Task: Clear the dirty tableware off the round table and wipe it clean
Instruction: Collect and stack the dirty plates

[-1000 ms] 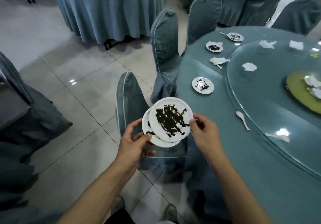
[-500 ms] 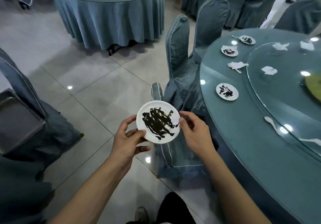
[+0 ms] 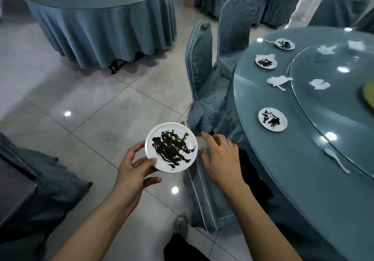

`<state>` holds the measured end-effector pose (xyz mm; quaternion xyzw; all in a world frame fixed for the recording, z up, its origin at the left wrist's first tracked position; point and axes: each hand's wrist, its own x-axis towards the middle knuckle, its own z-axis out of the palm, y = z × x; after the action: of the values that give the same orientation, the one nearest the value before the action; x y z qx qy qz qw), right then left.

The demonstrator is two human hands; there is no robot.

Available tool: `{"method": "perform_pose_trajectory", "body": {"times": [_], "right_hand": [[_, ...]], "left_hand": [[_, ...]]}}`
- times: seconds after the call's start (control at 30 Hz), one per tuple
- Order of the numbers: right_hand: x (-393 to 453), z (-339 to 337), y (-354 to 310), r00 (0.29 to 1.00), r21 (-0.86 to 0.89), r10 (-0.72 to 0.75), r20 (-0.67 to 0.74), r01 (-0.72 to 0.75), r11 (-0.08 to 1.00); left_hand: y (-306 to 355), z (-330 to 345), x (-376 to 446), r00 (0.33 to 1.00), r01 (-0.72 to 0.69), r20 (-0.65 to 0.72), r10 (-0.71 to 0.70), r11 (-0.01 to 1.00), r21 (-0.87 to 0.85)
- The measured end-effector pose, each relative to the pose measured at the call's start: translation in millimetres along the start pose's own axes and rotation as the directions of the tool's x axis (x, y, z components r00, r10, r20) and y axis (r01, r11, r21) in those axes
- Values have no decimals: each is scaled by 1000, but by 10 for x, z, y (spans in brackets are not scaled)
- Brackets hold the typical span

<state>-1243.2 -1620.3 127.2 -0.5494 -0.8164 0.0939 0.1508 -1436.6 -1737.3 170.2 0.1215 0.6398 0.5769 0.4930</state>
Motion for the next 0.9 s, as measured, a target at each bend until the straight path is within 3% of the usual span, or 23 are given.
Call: {"method": "perform_pose_trajectory", "body": {"times": [0.3,0.5,0.7,0.9], "right_hand": [[1006,120,16,991,-55,130,16,-129,990],[1574,297,24,953,-76,302,-39,-304,950],[2035,486,-141,869,-93,488,-81,-494,864],[2174,578,-170,726,-50,663,-182,-681,731]], "left_hand": [[627,319,1068,992,-5,125,-2,998,57],[983,455,1937,965,20,256,-54,991,134],[1466,538,2813,906,-4,411,-100,969,245],[1719,799,3406,821,-5,537,-195,937,349]]}}
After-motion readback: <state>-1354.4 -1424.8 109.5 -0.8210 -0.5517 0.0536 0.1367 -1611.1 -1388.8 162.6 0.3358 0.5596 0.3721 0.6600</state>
